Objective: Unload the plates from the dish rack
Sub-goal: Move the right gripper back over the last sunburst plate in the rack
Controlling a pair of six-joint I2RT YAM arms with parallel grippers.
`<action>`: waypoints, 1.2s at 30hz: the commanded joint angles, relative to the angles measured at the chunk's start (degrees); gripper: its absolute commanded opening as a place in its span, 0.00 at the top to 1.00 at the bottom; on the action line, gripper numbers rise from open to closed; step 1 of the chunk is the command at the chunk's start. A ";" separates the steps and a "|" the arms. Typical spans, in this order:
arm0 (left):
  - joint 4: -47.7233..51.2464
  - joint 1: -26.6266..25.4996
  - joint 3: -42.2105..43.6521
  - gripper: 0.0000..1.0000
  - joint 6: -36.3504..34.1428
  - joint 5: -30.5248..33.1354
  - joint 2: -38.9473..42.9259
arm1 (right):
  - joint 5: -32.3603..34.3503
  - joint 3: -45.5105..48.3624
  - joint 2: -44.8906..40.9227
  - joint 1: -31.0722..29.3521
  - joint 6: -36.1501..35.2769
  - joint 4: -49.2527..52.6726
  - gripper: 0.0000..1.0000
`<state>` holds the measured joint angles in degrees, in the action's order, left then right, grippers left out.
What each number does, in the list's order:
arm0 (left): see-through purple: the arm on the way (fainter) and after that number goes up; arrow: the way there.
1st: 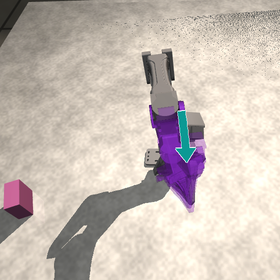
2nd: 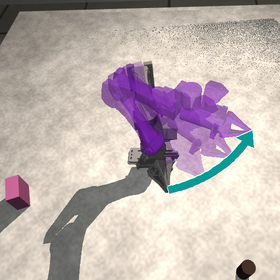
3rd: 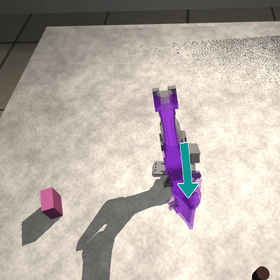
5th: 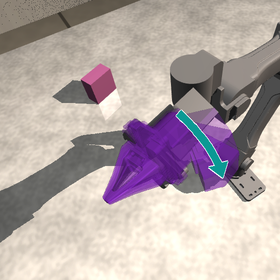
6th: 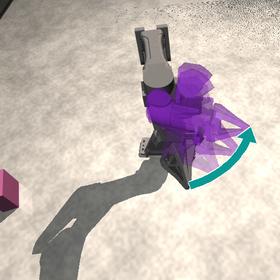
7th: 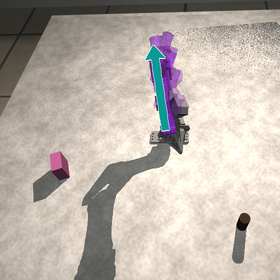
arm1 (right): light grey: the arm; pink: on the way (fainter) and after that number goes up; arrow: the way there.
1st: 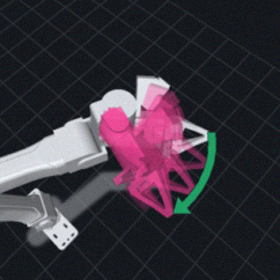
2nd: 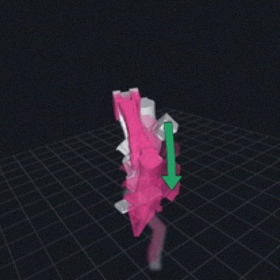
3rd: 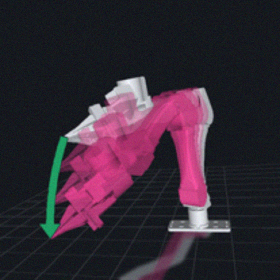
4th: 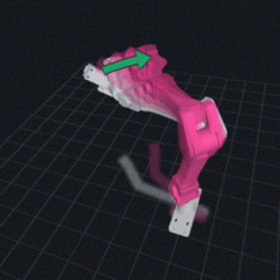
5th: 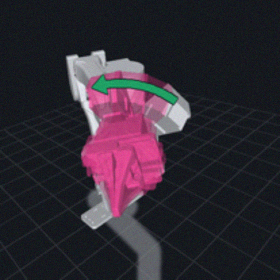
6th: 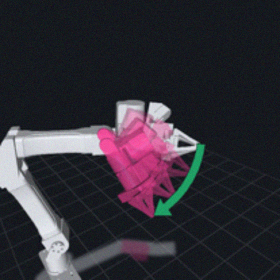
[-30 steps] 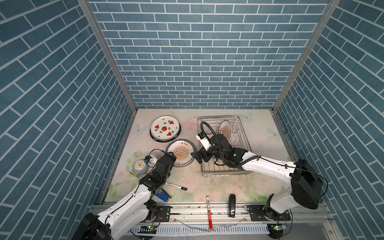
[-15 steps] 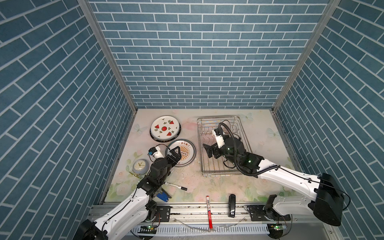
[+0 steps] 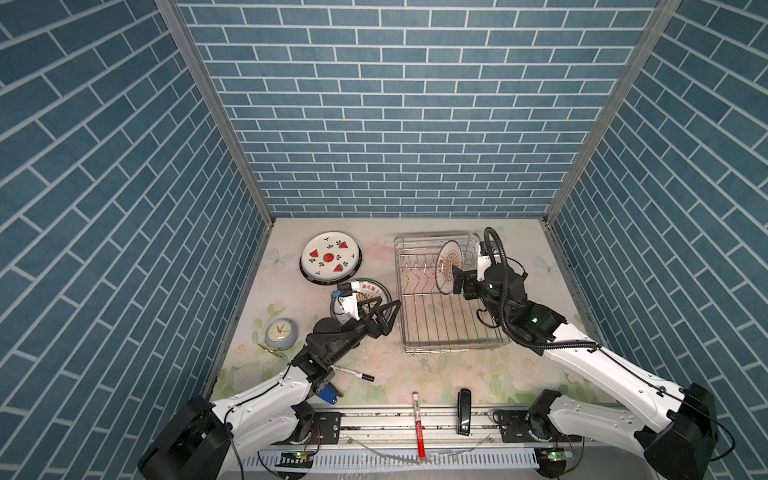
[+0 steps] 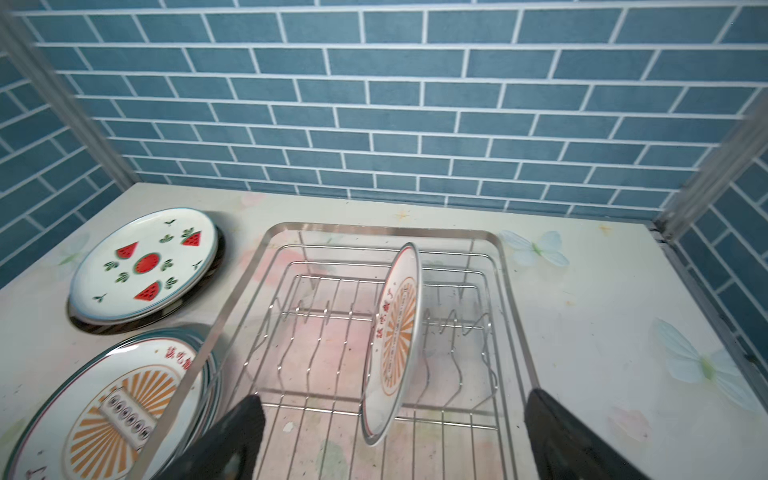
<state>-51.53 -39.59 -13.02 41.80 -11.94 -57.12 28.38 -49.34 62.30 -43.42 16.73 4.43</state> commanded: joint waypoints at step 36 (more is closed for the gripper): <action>-3.66 -4.71 -4.10 0.00 -6.71 2.66 -5.90 | 0.53 -17.82 27.21 6.33 1.99 6.39 0.66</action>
<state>-54.76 -43.92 -16.84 35.35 -9.82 -62.96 27.57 -64.38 88.29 -37.21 17.78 9.13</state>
